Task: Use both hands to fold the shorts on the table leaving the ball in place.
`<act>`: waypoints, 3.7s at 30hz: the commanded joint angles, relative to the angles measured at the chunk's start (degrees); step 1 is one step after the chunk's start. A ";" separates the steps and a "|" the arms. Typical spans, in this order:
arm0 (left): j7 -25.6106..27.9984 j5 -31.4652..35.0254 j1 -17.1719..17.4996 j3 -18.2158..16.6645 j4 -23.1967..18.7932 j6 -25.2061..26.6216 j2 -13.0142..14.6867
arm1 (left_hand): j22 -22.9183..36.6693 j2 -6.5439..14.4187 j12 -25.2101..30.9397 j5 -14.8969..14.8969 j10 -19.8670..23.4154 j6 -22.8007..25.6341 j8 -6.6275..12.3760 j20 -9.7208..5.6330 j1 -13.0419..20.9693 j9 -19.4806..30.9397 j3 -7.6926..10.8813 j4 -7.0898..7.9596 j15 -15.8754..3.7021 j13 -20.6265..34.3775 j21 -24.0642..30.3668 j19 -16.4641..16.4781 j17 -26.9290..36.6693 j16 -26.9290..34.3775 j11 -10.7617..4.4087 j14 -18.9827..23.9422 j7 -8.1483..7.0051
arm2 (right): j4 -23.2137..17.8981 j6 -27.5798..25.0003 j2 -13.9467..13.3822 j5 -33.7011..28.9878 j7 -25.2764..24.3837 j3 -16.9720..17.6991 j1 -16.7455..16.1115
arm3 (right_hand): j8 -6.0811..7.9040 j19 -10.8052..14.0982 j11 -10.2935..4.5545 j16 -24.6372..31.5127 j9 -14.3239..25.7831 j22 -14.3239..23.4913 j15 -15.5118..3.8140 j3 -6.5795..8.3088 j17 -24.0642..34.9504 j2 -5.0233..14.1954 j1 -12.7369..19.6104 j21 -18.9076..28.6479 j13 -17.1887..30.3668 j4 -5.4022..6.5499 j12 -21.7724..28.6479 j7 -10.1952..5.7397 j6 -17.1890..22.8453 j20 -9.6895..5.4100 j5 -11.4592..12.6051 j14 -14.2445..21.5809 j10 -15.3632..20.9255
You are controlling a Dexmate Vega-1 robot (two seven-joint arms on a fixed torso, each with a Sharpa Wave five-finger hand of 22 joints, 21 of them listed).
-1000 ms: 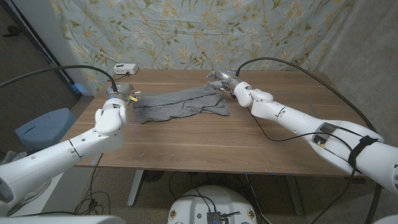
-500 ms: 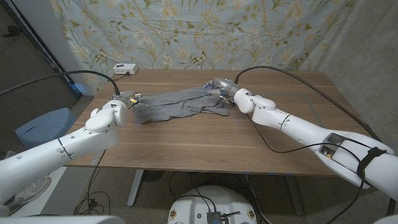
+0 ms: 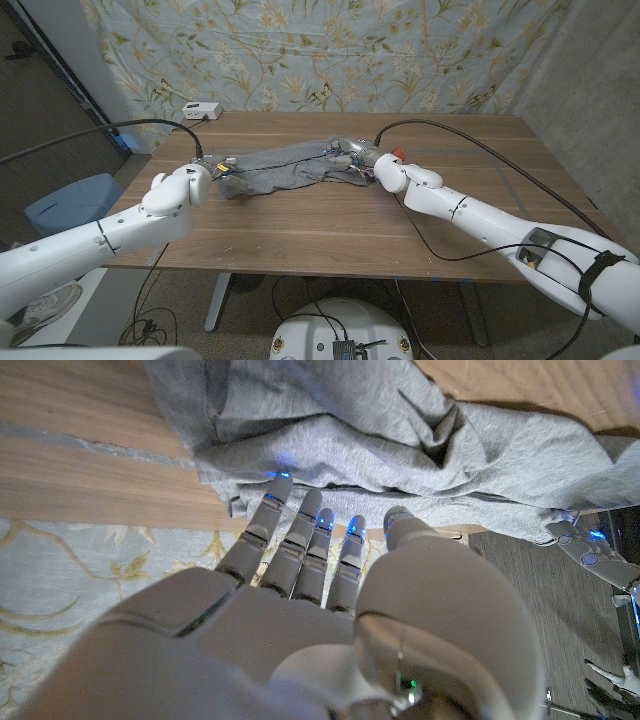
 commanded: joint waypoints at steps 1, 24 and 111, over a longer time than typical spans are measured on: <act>-7.58 13.25 -3.60 7.57 3.44 -1.27 -2.98 | 0.02 0.73 0.69 0.94 0.04 -0.16 0.54 -0.34 2.58 -0.01 0.59 -1.18 -0.57 -0.06 -0.17 1.01 0.16 0.62 -0.92 0.01 -0.44 | -0.96 1.06 0.05 1.82 0.40 0.78 -2.12 | 0.34 -0.13 0.33 0.05 0.06 0.12 -2.84 0.76 -0.16 0.42 0.12 -0.05 0.08 -0.13 0.33 0.40 0.63 -0.08 0.35 0.61 0.67; -4.83 22.77 -1.99 6.18 14.09 -9.07 -11.98 | 0.47 15.16 2.43 -0.28 3.01 1.36 1.20 -3.08 21.63 -0.01 10.84 -10.07 -4.62 -0.33 1.96 8.08 -0.26 2.04 -2.85 6.61 -1.29 | 1.31 3.13 1.12 2.80 0.35 0.83 -2.11 | -0.24 -2.96 0.02 -1.75 0.05 0.07 -2.20 2.60 -1.41 0.26 -0.74 -1.76 -0.37 -0.78 -1.17 0.40 -0.12 0.22 0.21 -5.09 -3.77; 34.35 71.99 -40.94 23.56 33.10 -71.65 -17.49 | 5.56 18.58 9.26 -3.35 33.05 45.62 12.94 -9.74 38.75 3.36 29.46 -8.16 -14.66 5.95 34.82 3.97 4.43 7.34 -5.94 30.90 -4.06 | 12.15 10.77 3.68 2.58 7.61 -4.48 2.03 | 0.93 -6.69 1.30 0.59 0.00 0.00 0.59 5.60 -5.52 1.19 -8.64 -7.49 -1.81 -0.12 1.01 2.16 4.40 0.66 0.43 -10.52 -4.28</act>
